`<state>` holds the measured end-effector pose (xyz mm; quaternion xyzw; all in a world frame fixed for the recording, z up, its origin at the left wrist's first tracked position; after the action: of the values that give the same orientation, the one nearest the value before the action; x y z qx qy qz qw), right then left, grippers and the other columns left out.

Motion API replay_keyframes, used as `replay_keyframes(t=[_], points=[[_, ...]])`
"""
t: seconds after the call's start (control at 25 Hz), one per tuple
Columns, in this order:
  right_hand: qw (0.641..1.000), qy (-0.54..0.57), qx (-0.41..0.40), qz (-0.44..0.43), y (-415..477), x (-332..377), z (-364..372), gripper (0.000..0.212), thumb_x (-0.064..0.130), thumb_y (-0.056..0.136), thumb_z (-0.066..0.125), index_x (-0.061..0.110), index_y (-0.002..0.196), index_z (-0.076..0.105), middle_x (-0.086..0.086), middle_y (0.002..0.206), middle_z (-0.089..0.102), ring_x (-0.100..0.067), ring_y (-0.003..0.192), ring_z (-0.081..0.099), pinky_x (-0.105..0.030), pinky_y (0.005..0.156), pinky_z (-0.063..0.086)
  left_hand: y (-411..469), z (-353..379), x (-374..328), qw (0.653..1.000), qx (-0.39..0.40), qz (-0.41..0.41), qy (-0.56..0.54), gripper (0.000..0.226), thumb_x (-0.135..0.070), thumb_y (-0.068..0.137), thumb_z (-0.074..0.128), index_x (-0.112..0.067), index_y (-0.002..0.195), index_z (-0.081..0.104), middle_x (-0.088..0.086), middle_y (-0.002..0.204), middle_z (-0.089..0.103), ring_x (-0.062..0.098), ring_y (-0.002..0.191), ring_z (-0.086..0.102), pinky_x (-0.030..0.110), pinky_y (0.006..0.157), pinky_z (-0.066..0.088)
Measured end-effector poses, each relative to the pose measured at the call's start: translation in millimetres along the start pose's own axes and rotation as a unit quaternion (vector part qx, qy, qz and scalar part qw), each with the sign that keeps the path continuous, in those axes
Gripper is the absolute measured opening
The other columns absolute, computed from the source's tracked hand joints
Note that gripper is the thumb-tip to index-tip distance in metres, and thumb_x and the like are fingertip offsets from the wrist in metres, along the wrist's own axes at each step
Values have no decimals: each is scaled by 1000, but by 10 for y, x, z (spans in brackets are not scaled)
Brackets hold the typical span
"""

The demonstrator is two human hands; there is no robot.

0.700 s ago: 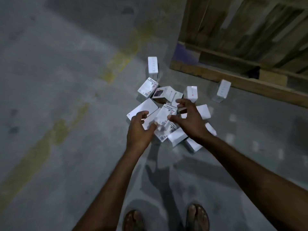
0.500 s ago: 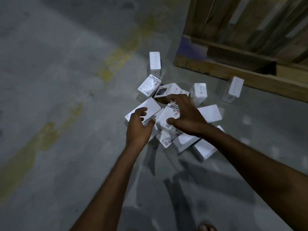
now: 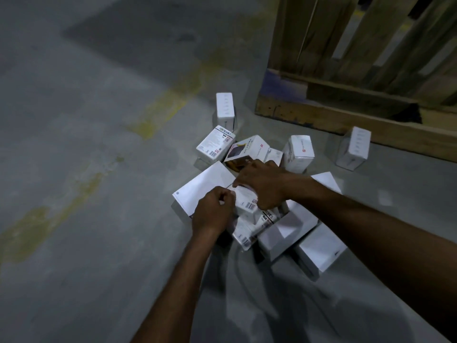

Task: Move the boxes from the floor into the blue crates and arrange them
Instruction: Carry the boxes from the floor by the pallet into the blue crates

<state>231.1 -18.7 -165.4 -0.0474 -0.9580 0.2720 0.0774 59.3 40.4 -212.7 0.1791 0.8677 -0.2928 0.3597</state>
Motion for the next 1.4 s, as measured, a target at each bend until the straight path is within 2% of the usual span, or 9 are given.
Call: replay_keyframes(t=[0.28, 0.36, 0.48, 0.64, 0.76, 0.92, 1.04, 1.24, 1.4], points=[[981, 173, -79, 39, -80, -161, -330, 92, 45, 62, 84, 37, 143, 40, -1, 136, 44, -22, 127, 36, -47, 107, 38, 22, -92, -356, 988, -57, -9, -146, 41, -65, 86, 62, -30, 109, 62, -7, 115, 68, 18, 107, 64, 41, 97, 53], [967, 213, -135, 32, -106, -194, -422, 88, 48, 63, 86, 38, 139, 43, 1, 136, 46, -19, 124, 39, -42, 107, 38, 19, -131, -484, 961, -41, -49, -270, 41, -57, 88, 68, -32, 119, 56, -5, 121, 66, 19, 110, 64, 47, 94, 57], [947, 265, -182, 11, -129, -240, -550, 84, 51, 67, 87, 34, 138, 47, 5, 135, 49, -13, 119, 46, -31, 101, 43, 7, -167, -652, 910, -34, -91, -404, 51, -40, 90, 73, -27, 133, 48, -5, 114, 64, 14, 105, 64, 37, 82, 60], [837, 470, -270, 71, -38, -370, -605, 46, 49, 88, 71, 28, 126, 59, 7, 129, 58, -14, 117, 56, -31, 94, 48, 101, -257, -490, 891, -155, -92, -417, 62, -55, 82, 75, -31, 131, 46, 1, 123, 61, 18, 107, 63, 42, 87, 58], [864, 351, -314, 177, 108, -495, -343, 49, 42, 83, 72, 30, 128, 56, 1, 136, 53, -21, 128, 48, -37, 101, 45, 138, -373, -311, 891, -208, -92, -393, 67, -66, 69, 73, -37, 126, 50, 1, 123, 64, 19, 107, 65, 52, 98, 54], [920, 264, -233, 173, 310, -441, -31, 88, 47, 77, 77, 30, 152, 33, -3, 161, 23, -30, 147, 20, -47, 116, 33, 121, -443, -192, 897, -209, -85, -379, 58, -54, 80, 76, -33, 129, 54, 3, 123, 67, 21, 109, 67, 52, 99, 54], [927, 249, -214, 182, 427, -422, 105, 87, 46, 80, 76, 34, 153, 30, -4, 163, 19, -32, 147, 21, -50, 116, 32, 100, -474, -122, 898, -199, -83, -383, 53, -46, 86, 76, -29, 132, 56, 4, 124, 67, 18, 105, 66, 48, 99, 54], [915, 231, -265, 196, 418, -473, 155, 72, 48, 78, 75, 37, 143, 44, -4, 147, 41, -30, 133, 42, -44, 101, 46, 95, -503, -125, 903, -183, -81, -381, 55, -39, 88, 76, -21, 137, 57, 3, 123, 67, 6, 92, 65, 39, 92, 57], [840, 358, -338, 229, 302, -461, 14, 67, 55, 78, 75, 33, 136, 50, -1, 126, 52, -20, 108, 54, -28, 76, 46, 111, -458, -220, 914, -160, -54, -369, 36, -26, 91, 72, -22, 126, 67, 0, 117, 71, 12, 97, 67, 36, 88, 57]])
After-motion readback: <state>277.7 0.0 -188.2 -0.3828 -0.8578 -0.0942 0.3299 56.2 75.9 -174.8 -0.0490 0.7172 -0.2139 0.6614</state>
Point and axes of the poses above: each hand's wrist, its own y-axis towards the middle knuckle, its own z-axis out of the palm, x = y × z, the point moved 1 cm from there along y, towards the middle knuckle
